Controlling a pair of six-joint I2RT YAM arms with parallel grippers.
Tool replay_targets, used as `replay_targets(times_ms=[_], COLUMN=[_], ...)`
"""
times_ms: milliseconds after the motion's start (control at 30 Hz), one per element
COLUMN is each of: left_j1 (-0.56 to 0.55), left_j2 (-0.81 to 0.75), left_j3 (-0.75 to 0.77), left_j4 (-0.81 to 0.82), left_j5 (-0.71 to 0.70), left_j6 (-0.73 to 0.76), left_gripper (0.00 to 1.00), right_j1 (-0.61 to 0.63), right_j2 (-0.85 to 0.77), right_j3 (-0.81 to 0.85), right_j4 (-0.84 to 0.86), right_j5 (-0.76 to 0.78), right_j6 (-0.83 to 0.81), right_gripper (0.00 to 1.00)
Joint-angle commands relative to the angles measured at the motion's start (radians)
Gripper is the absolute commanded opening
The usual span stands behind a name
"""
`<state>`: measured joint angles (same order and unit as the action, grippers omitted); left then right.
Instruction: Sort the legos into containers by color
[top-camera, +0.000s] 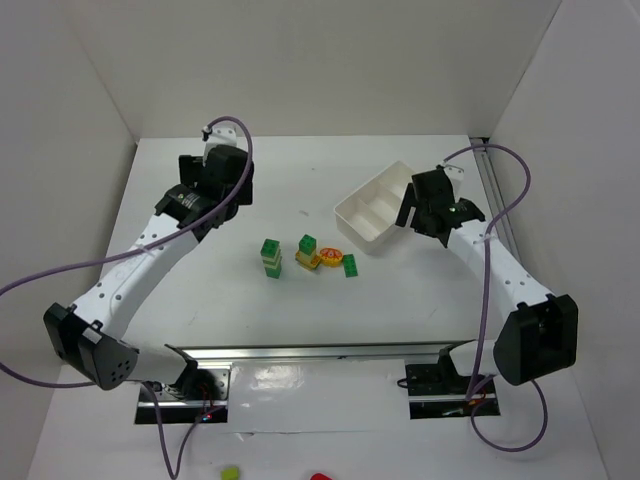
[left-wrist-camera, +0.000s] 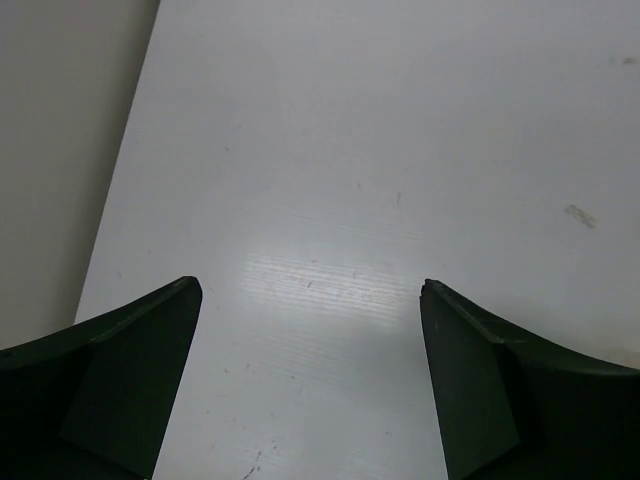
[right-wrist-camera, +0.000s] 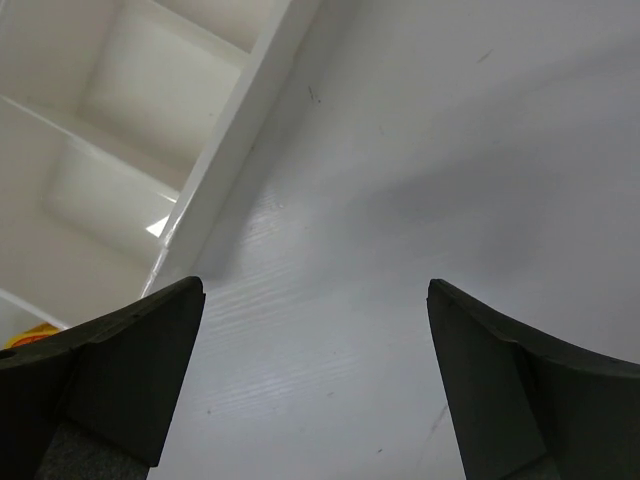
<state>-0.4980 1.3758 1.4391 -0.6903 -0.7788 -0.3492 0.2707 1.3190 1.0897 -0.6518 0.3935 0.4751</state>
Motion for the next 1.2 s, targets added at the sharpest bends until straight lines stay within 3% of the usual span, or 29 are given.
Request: replay_targets(times_ms=[0,200,367,500,700,833,1167], left_j1=[0.007,0.016,0.016,0.026,0.159,0.205,0.276], left_j2=[-0.050,-0.024,-0.001,-0.037,-0.047,-0.037,-0.150], left_j3=[0.009,0.018,0.044,0.078,0.099,0.100,0.018], left_j4=[0.104,0.140,0.114,0.078,0.009,-0.049,-0.040], left_j5=[0.136,0.413,0.474,0.530,0.786,0.834,0.892], left_j6=[0.059,0.095,0.069,0.044,0.047,0.000,0.001], left_gripper=[1.00,1.00,1.00,0.99,1.00,1.00,1.00], right_j1=[0.002,0.012,0.062,0.172,0.343,0.386,0.466], right_j2=[0.023,0.061,0.095,0.085,0.065,0.092,0.304], right_j3=[0.052,0.070,0.079,0.088,0.119,0.148,0.337], right_j4=[0.018,0.053,0.104,0.170,0.292,0.334,0.259], right_j5=[0.079,0.033,-0.051,-0.140,-0.252,-0.320,-0.461], right_j6=[0.016,-0.027,-0.119,-0.193,-0.343,-0.418,-0.561], right_gripper=[1.00,1.00,1.00,0.95,0.94,1.00,0.98])
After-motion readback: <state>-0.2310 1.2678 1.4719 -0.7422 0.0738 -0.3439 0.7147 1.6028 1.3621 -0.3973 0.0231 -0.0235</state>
